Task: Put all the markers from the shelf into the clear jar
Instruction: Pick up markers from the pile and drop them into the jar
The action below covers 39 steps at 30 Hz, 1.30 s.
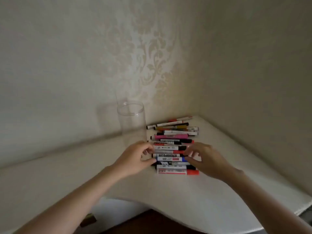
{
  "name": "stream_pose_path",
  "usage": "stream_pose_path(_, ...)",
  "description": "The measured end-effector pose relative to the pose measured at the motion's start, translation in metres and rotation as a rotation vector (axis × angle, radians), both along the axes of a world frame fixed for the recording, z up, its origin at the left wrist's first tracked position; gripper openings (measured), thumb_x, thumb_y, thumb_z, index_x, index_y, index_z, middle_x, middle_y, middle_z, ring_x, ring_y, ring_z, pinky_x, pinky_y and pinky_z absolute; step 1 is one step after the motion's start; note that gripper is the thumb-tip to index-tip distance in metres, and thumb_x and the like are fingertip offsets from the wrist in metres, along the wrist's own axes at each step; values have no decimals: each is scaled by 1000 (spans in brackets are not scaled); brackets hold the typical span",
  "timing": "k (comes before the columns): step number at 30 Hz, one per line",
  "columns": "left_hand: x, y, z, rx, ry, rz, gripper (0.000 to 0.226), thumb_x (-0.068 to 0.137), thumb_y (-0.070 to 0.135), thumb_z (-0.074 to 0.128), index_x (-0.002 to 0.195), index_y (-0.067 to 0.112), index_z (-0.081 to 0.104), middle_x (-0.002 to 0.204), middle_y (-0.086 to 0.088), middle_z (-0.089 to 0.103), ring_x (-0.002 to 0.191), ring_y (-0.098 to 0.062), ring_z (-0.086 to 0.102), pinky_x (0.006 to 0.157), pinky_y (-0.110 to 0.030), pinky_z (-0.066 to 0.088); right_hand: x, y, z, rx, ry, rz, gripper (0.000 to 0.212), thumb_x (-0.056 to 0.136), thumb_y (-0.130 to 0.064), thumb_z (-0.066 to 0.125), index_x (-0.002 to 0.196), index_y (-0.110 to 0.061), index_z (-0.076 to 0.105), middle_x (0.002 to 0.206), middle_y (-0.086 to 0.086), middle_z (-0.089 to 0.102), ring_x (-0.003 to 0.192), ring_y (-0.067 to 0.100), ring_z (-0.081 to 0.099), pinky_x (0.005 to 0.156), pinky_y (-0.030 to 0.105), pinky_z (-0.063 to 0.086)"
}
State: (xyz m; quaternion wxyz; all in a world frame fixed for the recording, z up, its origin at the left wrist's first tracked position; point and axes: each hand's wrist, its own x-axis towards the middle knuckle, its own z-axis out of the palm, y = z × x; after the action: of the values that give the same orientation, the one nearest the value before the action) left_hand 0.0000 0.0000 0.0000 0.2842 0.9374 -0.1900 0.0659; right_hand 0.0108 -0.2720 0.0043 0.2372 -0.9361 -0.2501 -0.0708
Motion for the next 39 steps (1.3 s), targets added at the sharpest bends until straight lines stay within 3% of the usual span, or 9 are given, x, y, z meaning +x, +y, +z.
stream_pose_path(4, -15, -28, -27, 48, 30, 3, 25, 81, 29, 75, 103, 22, 67, 103, 15, 55, 92, -1, 55, 79, -11, 43, -19, -9, -20, -114, 63, -48, 29, 84, -47, 64, 108, -31, 64, 107, -12, 63, 91, 6, 57, 80, 23, 50)
stream_pose_path(8, -18, -53, -46, 135, -139, 3, 33, 81, 37, 74, 110, 22, 68, 118, 7, 59, 112, -10, 50, 98, -27, 43, -22, -9, -36, -165, 23, -61, 31, 79, -50, 67, 105, -33, 61, 111, -11, 56, 94, 8, 55, 83, 25, 51)
stream_pose_path(11, -19, -65, -50, 199, -251, -28, 35, 83, 41, 71, 112, 23, 68, 114, 6, 59, 109, -12, 52, 95, -28, 44, -22, -9, -45, -164, 27, -56, 27, 83, -48, 64, 104, -32, 60, 121, -9, 49, 98, 10, 56, 87, 27, 52)
stream_pose_path(16, -11, -74, -51, 222, -228, -57, 33, 88, 37, 66, 116, 20, 66, 118, 4, 57, 110, -13, 51, 94, -27, 45, -18, -4, -45, -155, -95, -55, 28, 89, -52, 48, 106, -32, 58, 122, -11, 48, 104, 11, 50, 93, 32, 45)
stream_pose_path(21, -9, -66, -37, -103, -133, 82, 19, 89, 25, 66, 105, 15, 70, 100, 6, 59, 88, -10, 56, 77, -14, 41, -18, -18, -30, 90, 42, -81, 42, 75, -52, 70, 112, -38, 53, 108, -22, 51, 95, -1, 54, 79, 16, 47)
stream_pose_path(29, -9, -26, -12, -455, 58, 219, 14, 85, 19, 73, 99, 17, 72, 96, 7, 73, 91, -7, 68, 82, -19, 50, -24, -10, -55, -138, -18, -105, 23, 91, -43, 55, 109, -30, 57, 114, -11, 55, 98, 7, 50, 90, 24, 44)
stream_pose_path(33, -11, -8, 38, -578, -28, 213, 8, 88, 15, 70, 95, 18, 71, 90, 10, 73, 82, 1, 67, 75, -11, 48, -22, -4, -14, 22, 92, -116, 8, 97, -29, 49, 99, -35, 44, 94, -9, 61, 77, 6, 59, 72, 26, 52)
stream_pose_path(35, -3, 9, 76, -637, -141, 229, 9, 88, 14, 70, 95, 19, 70, 93, 10, 72, 86, -2, 68, 81, -14, 50, -14, -3, 29, 199, 4, -150, 14, 94, -25, 54, 94, -38, 48, 87, -8, 66, 72, 7, 62, 67, 30, 53)
stream_pose_path(39, 22, 46, 140, -668, -350, 309, 11, 86, 10, 69, 93, 19, 69, 94, 8, 71, 84, -8, 68, 82, -15, 50, 15, 23, 121, 472, -149, -188, 11, 91, -28, 59, 101, -25, 59, 86, -7, 68, 77, 9, 65, 61, 17, 45)
